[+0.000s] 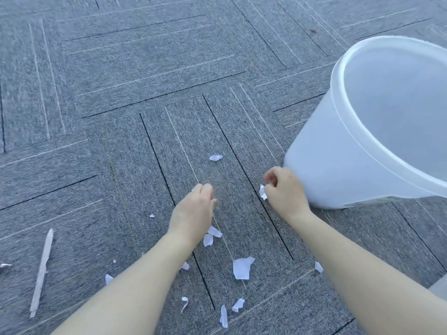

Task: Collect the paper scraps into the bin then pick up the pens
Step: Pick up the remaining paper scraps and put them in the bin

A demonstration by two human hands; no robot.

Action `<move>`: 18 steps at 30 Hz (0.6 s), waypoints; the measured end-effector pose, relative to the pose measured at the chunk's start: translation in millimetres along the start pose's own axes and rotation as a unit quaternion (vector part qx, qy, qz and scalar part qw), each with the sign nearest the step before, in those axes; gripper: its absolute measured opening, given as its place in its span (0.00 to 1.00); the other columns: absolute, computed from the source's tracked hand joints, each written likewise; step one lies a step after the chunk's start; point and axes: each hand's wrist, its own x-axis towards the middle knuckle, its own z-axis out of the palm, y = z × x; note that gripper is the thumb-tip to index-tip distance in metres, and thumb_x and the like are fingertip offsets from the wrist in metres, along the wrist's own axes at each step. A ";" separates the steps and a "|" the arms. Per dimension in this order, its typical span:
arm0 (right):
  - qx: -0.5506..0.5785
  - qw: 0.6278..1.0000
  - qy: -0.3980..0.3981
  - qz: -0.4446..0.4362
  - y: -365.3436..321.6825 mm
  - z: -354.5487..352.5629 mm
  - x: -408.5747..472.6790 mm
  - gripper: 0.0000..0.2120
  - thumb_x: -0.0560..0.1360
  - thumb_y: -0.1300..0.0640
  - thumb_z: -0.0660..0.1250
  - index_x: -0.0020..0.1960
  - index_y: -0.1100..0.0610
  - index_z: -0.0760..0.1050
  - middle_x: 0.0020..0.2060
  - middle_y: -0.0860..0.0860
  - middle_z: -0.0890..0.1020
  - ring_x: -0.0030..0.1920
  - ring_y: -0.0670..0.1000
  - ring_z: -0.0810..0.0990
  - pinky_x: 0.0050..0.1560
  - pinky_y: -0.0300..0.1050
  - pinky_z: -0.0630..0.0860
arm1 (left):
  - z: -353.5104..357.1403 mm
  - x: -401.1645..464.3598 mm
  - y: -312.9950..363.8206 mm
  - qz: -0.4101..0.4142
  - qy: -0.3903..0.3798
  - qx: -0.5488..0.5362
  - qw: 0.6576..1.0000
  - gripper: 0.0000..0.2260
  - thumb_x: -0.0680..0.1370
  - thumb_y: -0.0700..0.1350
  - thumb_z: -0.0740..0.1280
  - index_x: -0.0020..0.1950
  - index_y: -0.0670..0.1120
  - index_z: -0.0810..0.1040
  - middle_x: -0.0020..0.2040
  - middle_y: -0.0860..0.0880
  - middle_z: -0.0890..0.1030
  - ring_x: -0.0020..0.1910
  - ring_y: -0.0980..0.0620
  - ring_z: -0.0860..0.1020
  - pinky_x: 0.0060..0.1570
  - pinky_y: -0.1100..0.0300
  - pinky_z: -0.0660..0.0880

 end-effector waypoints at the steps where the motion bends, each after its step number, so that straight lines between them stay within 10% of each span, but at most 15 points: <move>1: -0.015 1.000 -0.004 -0.001 2.6 1.1 -2.8 0.09 0.72 0.62 0.66 0.53 0.58 0.77 0.49 0.54 0.76 0.48 0.54 0.76 0.51 0.45 0.69 | 1.4 -10.0 -6.4 0.007 0.011 0.017 1.000 0.09 0.81 0.51 0.57 0.52 0.46 0.69 0.50 0.50 0.72 0.40 0.51 0.75 0.34 0.62 0.70; 8: -0.112 0.987 -0.100 -0.049 11.3 6.8 -5.3 0.22 0.73 0.50 0.72 0.62 0.58 0.70 0.58 0.54 0.68 0.52 0.55 0.73 0.55 0.46 0.68 | 21.1 -38.0 -18.3 0.016 -0.056 0.153 0.987 0.40 0.70 0.73 0.53 0.74 0.49 0.56 0.61 0.49 0.65 0.56 0.50 0.69 0.50 0.55 0.74; 18: -0.096 0.983 -0.095 -0.122 6.8 14.4 -3.3 0.03 0.76 0.63 0.65 0.45 0.57 0.77 0.43 0.50 0.76 0.45 0.53 0.75 0.51 0.50 0.72 | 41.9 -25.2 -33.0 0.231 0.070 0.157 0.958 0.07 0.78 0.48 0.60 0.44 0.46 0.69 0.37 0.48 0.74 0.34 0.48 0.71 0.28 0.57 0.67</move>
